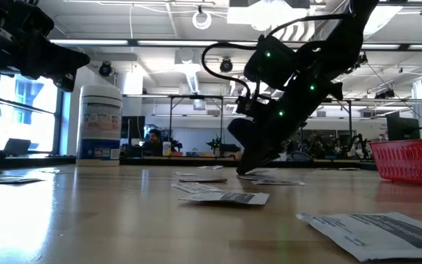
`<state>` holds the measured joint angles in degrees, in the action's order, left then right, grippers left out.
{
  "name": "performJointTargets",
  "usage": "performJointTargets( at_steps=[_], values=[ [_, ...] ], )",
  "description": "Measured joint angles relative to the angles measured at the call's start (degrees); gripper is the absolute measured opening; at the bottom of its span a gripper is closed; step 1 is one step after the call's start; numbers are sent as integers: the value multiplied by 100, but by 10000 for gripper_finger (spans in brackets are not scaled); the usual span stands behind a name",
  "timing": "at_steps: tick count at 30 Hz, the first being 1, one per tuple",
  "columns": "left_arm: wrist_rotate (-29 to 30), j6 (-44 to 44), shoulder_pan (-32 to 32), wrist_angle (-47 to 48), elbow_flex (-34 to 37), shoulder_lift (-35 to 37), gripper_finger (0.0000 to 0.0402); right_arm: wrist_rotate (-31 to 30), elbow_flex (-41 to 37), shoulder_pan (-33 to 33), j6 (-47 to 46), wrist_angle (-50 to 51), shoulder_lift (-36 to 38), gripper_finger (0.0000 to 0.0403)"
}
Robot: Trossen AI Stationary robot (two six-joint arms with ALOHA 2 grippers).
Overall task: Pick & Place First Aid Supplies
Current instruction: Put the black towelette pack into the top red basket
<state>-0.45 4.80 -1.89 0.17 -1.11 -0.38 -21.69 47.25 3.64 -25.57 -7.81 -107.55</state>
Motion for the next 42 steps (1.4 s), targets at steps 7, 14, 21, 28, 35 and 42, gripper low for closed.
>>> performJointTargets(
  at_steps=[7, 14, 21, 28, 35, 42],
  values=[
    [-1, 1, 2, 1, -1, -1, 0, 176, -34, 0, -220, 127, 536, 2],
    [0, 0, 1, 2, 1, 2, 0, 453, -23, 2, -268, 154, 1027, 1],
    [-2, 2, 2, -1, -2, 0, 0, 416, -18, -78, 287, 392, 970, 23],
    [0, 2, 2, 2, -2, 2, 0, 232, -91, -66, 136, 594, 874, 84],
    [-2, 2, 2, 2, -1, 0, 0, 216, -462, -41, 160, 140, 874, 120],
    [0, 2, 0, 2, -1, 2, 0, 288, -811, 73, 517, -448, 874, 121]
  ],
)
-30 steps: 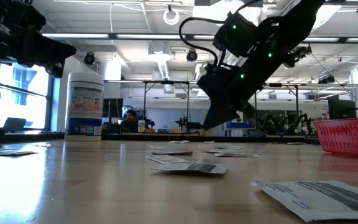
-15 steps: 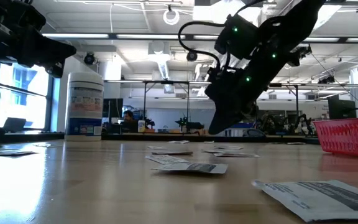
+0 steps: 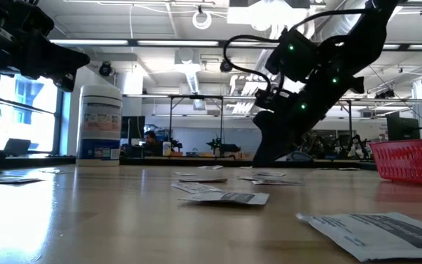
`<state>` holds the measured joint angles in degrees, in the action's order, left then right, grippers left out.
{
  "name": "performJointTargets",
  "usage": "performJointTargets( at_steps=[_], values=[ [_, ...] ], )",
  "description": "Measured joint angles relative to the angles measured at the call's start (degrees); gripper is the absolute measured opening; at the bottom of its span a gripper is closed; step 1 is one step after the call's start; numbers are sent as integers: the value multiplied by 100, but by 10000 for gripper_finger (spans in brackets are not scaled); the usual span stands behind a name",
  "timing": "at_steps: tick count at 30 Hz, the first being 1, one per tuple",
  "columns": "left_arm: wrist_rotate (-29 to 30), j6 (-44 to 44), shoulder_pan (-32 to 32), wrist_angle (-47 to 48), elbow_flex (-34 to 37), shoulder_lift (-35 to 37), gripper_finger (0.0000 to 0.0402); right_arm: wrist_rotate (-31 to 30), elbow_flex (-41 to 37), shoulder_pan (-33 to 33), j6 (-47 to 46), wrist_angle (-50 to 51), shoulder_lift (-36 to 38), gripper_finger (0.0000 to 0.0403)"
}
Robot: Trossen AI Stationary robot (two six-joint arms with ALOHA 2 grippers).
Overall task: Pick & Place First Aid Supplies
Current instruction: Put the black towelette pack into the top red basket
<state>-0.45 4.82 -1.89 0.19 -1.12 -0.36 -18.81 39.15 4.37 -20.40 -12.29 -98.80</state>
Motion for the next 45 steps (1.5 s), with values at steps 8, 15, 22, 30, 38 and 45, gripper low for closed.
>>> performJointTargets(
  at_steps=[8, 15, 22, 30, 38, 45],
  values=[
    [-1, -1, 0, 0, 2, -1, 0, 213, 12, 16, 176, -385, -368, 121],
    [-2, -2, 1, 0, 0, 0, 0, -57, 27, 10, -37, -241, -494, 117],
    [-2, -1, 1, 0, 0, -2, 0, -130, 41, 12, -270, 55, -507, 61],
    [-2, -1, 2, 0, 0, -1, 0, -143, 33, 14, -381, 183, -509, 7],
    [-2, 0, 0, 0, 0, -2, 0, -218, 6, 14, -516, -73, -481, 3],
    [0, -1, 1, 0, 0, -1, 0, -132, -21, 18, -529, -56, -139, 1]
  ],
)
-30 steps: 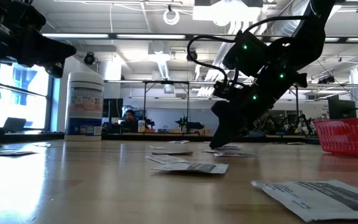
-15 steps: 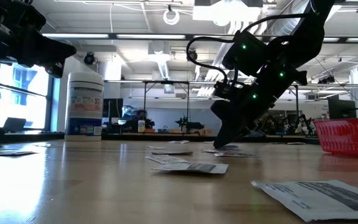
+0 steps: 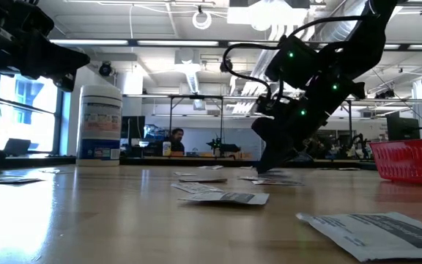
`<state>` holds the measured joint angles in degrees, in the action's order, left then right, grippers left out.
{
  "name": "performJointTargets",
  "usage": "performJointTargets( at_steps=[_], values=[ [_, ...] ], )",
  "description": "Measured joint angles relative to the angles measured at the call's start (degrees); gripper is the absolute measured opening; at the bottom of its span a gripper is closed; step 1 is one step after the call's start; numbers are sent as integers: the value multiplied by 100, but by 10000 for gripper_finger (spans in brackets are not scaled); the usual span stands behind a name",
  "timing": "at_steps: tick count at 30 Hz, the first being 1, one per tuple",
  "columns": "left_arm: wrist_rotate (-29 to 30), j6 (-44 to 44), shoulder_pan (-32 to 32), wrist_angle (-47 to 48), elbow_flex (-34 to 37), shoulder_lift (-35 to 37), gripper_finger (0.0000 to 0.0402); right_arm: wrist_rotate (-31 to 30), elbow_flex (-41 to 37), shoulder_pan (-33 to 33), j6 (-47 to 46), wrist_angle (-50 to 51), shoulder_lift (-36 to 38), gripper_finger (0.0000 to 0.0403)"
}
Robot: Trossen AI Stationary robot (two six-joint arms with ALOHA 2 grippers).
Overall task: Pick & Place First Aid Supplies
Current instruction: Put the black towelette pack into the top red basket
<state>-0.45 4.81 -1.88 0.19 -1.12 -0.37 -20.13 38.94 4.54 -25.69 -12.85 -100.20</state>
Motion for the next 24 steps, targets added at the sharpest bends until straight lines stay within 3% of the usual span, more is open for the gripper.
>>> performJointTargets(
  at_steps=[15, 24],
  values=[
    [0, 0, -1, 0, 1, -1, 0, 212, 15, -32, -176, 102, 332, 1],
    [0, 0, 0, 0, 0, 0, 0, 310, 24, -372, -803, 1902, 2064, 0]
  ],
)
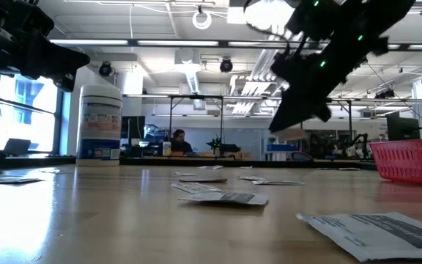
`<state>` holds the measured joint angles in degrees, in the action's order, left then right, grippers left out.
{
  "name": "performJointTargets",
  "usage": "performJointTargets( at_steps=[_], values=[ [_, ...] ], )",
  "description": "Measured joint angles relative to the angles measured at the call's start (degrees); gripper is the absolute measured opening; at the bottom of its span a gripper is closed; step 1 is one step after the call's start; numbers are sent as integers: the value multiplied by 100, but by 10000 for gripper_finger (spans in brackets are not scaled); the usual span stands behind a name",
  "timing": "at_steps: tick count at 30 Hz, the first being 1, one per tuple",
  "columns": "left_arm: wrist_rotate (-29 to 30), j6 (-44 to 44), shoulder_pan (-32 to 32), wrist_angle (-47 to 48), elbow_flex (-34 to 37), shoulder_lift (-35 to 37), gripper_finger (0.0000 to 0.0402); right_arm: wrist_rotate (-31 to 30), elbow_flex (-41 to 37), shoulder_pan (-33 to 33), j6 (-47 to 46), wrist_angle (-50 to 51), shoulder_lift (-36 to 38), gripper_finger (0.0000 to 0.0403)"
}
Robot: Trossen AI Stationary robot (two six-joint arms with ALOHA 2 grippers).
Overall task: Pick & Place First Aid Supplies
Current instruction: Put the black towelette pack into the top red basket
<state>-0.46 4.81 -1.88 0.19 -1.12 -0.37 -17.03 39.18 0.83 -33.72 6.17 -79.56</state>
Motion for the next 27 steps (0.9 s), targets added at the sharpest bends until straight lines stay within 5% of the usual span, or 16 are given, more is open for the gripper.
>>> performJointTargets(
  at_steps=[8, 14, 27],
  values=[
    [1, -1, -1, 0, -1, 1, 0, 554, 2, -501, -1254, 3017, 1917, 0],
    [1, 0, 1, 0, 0, 0, 0, 543, -7, -1164, -2511, 4528, 2386, 0],
    [1, 1, -1, 0, 0, -1, 0, 217, -1294, -1630, -4088, 3458, 1951, 1]
  ],
)
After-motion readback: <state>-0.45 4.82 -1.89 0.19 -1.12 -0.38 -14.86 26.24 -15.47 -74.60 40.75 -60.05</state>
